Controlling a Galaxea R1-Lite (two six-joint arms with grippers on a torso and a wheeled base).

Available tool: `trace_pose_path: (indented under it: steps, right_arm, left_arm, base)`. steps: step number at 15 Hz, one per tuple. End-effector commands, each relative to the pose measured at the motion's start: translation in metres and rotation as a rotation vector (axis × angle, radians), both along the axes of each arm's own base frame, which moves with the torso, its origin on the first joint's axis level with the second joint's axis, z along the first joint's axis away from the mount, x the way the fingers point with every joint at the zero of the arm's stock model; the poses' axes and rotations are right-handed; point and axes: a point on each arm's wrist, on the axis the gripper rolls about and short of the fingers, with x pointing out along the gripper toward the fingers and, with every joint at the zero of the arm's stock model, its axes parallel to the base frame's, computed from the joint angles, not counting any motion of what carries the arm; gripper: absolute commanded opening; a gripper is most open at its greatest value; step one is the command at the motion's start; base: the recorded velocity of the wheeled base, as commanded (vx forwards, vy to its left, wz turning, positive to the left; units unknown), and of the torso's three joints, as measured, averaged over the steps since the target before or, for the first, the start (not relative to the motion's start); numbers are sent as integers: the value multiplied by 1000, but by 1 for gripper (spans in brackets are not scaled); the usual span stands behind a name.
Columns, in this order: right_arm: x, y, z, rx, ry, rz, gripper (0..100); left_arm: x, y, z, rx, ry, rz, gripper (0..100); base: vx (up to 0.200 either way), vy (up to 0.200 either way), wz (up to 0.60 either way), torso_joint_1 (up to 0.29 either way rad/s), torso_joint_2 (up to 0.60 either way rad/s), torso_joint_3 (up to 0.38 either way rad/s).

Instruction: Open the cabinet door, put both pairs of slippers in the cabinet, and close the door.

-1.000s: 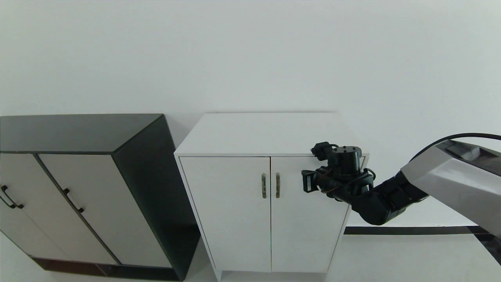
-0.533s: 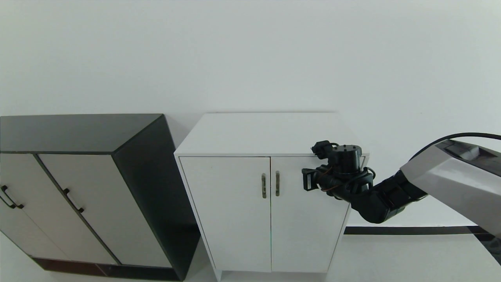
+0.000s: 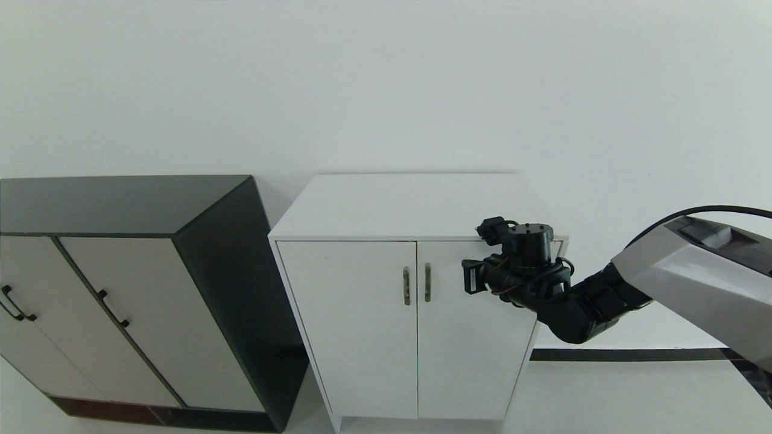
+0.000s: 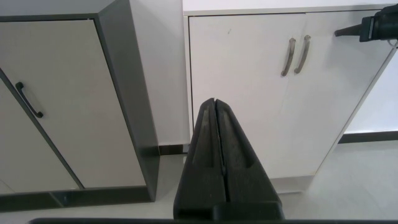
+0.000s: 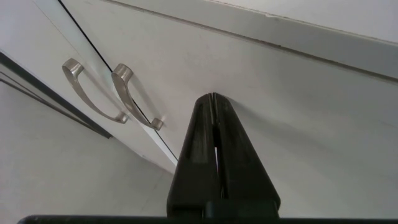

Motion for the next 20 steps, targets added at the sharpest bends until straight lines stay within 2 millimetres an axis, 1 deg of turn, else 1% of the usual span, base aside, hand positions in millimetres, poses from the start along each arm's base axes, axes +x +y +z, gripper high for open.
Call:
trace_pose_path:
  steps: [1,4,6,7,8,11,14,15,16,18,20]
  right_arm:
    - [-2,-1,1,-1,0,-1,0]
    - [-14,-7,5,-5,11,-1,0]
    - [-29,-15,13,-8,19,-3,0]
    - [-33,-17,15,-9,18,-4,0]
    - [-42,-25,17,-11,22,-12,0]
    - [-67,-44,14,-25,43,-31,0]
    - [-102,-66,11,-38,69,-45,0]
    - [-110,-71,11,-41,74,-49,0]
    - [-124,-83,10,-47,87,-66,0]
    - [-159,-105,7,-76,115,-133,0]
    - [-194,-130,9,-91,122,-205,0]
  left_arm:
    - [0,0,0,0,0,0,0]
    - [0,0,0,-3,0,0,0]
    - [0,0,0,-1,0,0,0]
    - [0,0,0,-1,0,0,0]
    - [0,0,0,-1,0,0,0]
    - [0,0,0,-3,0,0,0]
    - [0,0,0,-3,0,0,0]
    - [0,0,0,-3,0,0,0]
    - [0,0,0,-3,0,0,0]
    - [0,0,0,-3,0,0,0]
    - [0,0,0,-3,0,0,0]
  base:
    - [0,0,0,0,0,0]
    - [0,0,0,0,0,0]
    - [0,0,0,0,0,0]
    - [0,0,0,0,0,0]
    - [0,0,0,0,0,0]
    - [0,0,0,0,0,0]
    - [0,0,0,0,0,0]
    - [0,0,0,0,0,0]
    - [0,0,0,0,0,0]
    - [0,0,0,0,0,0]
    - [0,0,0,0,0,0]
